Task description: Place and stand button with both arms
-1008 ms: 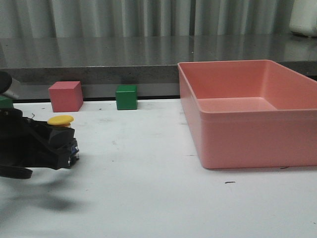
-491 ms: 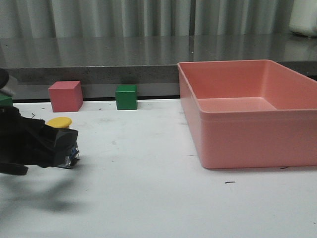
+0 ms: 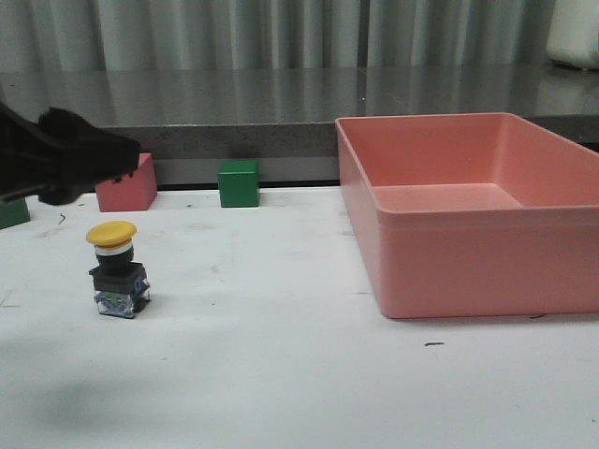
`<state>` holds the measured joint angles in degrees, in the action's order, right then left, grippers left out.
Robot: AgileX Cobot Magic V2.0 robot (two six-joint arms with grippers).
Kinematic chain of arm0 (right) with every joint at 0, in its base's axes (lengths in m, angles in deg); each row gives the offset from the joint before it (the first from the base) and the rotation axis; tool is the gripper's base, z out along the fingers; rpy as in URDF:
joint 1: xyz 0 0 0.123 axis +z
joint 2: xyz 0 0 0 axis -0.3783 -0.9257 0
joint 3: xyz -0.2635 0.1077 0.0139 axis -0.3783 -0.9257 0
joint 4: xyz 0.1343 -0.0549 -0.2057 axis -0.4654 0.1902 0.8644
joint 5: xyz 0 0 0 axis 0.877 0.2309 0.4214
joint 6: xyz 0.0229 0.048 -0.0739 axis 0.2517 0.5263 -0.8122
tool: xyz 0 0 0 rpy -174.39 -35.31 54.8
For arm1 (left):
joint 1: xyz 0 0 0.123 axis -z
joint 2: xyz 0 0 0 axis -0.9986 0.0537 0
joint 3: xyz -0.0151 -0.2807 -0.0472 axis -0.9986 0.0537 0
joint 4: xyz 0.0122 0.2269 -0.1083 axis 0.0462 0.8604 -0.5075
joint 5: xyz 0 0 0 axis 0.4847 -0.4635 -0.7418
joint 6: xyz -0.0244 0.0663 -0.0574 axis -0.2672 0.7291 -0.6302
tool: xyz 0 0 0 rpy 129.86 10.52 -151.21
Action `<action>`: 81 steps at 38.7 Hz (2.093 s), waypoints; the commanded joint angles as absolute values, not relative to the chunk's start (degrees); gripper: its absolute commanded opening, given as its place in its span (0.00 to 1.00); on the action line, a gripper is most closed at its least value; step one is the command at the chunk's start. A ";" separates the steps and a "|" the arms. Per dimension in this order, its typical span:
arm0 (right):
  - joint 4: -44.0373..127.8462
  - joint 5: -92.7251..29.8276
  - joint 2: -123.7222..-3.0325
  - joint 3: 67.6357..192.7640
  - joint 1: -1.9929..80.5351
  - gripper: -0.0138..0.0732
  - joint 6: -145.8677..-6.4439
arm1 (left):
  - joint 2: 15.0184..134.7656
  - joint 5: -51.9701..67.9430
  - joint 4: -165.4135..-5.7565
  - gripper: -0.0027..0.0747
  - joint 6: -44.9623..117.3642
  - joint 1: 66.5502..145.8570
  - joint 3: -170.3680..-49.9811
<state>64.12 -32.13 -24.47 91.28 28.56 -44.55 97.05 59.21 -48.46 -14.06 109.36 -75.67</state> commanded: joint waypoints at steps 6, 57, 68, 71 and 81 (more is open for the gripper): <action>64.90 -37.06 -24.81 92.95 28.43 0.09 -44.88 | 80.30 31.31 -48.74 0.61 -15.46 109.30 -84.67; 64.90 -37.06 -24.81 92.95 28.43 0.09 -44.88 | 43.77 -7.76 -49.91 0.01 -15.46 109.30 -87.67; 64.90 -37.06 -24.81 92.95 28.43 0.09 -44.88 | 43.77 -7.76 -49.91 0.01 -15.46 109.30 -87.67; 64.90 -37.06 -24.81 92.95 28.43 0.09 -44.88 | 43.77 -7.64 -49.52 0.01 -15.46 109.30 -87.67; 64.90 -37.06 -24.81 92.95 28.43 0.09 -44.88 | 43.06 1.07 -53.46 0.01 -9.16 109.07 -84.95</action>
